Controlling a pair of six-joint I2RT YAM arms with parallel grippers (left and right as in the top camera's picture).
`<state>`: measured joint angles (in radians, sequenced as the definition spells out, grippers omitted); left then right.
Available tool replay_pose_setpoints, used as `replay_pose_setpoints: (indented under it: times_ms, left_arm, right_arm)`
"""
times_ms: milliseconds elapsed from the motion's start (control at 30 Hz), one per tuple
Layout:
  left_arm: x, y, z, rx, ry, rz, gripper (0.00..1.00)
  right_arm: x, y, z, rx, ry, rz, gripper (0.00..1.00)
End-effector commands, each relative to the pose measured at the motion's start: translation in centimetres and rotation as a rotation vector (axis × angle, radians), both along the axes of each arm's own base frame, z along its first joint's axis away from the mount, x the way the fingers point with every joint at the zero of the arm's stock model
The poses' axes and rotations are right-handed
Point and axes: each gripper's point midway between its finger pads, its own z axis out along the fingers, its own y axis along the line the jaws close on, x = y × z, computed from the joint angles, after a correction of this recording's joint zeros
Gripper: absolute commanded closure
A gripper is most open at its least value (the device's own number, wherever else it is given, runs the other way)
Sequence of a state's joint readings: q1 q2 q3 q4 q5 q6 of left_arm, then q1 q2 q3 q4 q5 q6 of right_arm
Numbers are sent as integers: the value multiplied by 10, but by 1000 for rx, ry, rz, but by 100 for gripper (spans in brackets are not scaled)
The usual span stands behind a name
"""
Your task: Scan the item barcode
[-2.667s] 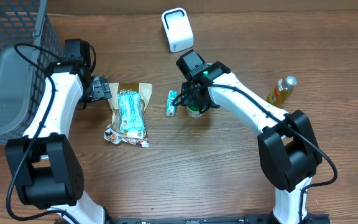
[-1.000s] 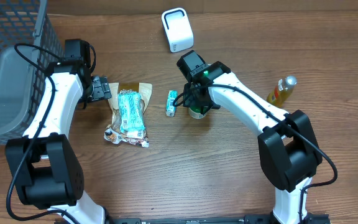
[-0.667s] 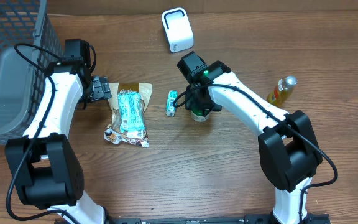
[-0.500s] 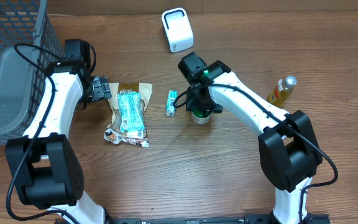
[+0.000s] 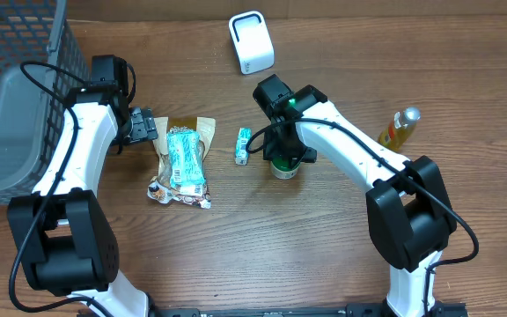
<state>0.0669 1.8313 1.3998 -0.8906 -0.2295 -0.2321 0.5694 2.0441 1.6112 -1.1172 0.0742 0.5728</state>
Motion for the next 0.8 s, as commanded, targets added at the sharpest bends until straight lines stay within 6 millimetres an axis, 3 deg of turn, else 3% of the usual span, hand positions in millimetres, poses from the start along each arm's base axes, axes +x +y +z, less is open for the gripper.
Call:
replay_pose_setpoints:
  times_ms: [0, 333, 767]
  left_arm:
    - [2, 1, 3, 14, -6, -4, 1]
    - [2, 1, 3, 14, -6, -4, 0]
    - [2, 1, 3, 14, -6, -4, 0]
  right_arm:
    - [2, 6, 3, 35, 3, -4, 33]
    - [3, 6, 3, 37, -2, -3, 32]
    - [13, 8, 4, 38, -45, -5, 19]
